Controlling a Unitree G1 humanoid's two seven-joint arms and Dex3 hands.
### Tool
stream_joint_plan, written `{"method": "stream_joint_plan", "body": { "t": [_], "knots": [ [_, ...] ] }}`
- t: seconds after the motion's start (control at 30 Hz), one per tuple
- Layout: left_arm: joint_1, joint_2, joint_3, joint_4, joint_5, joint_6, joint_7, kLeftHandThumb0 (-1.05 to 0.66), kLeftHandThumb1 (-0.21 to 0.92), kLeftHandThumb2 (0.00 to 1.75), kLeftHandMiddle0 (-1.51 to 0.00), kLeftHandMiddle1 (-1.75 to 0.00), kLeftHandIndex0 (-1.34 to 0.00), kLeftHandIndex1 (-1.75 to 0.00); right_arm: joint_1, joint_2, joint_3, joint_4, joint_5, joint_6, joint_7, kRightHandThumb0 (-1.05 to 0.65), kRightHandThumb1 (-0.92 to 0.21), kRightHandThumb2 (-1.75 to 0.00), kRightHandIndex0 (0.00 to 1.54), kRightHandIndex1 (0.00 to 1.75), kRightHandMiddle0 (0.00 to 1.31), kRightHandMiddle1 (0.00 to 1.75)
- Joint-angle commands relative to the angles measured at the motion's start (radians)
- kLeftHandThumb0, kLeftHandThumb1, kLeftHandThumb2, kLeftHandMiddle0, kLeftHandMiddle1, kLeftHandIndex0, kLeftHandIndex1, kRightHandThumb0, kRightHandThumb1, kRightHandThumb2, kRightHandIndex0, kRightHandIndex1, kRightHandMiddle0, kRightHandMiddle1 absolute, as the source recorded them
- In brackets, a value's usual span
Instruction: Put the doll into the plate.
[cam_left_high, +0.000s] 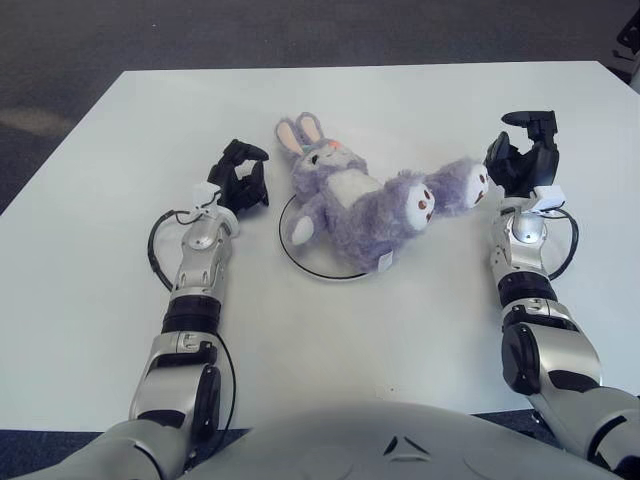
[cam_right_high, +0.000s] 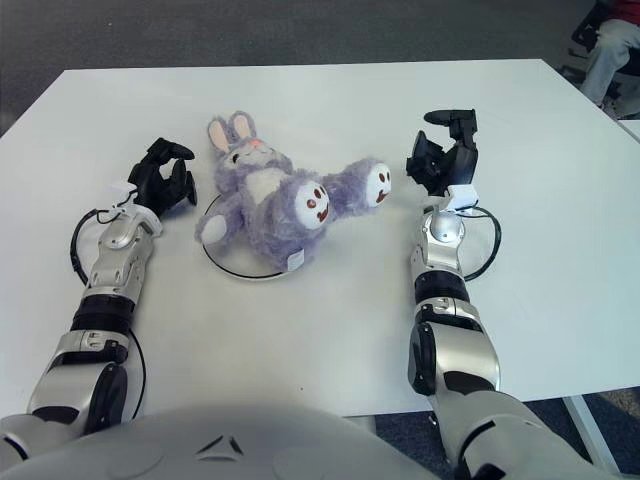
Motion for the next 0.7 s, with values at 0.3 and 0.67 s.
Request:
{"method": "stream_joint_plan", "body": {
  "t": [0.3, 0.67],
  "knots": [
    [0.1, -0.027, -0.005, 0.043, 0.021, -0.043, 0.021, -0.33, 0.8, 0.73, -1.2, -1.75, -0.19, -1.63, 0.171, 0.071, 0.031, 0.024, -0.027, 0.025, -0.015, -0.41, -0.74, -0.81, 1.23, 1.75, 0.27, 1.63],
    [0.099, -0.029, 0.005, 0.086, 0.004, -0.123, -0.013, -0.37, 0.71, 0.81, -1.24, -1.75, -0.31, -1.74, 0.167, 0.085, 0.018, 0.044, 0.01, -0.018, 0.055, -0.42, -0.52, -1.06, 1.23, 1.75, 0.45, 1.74]
  ]
}}
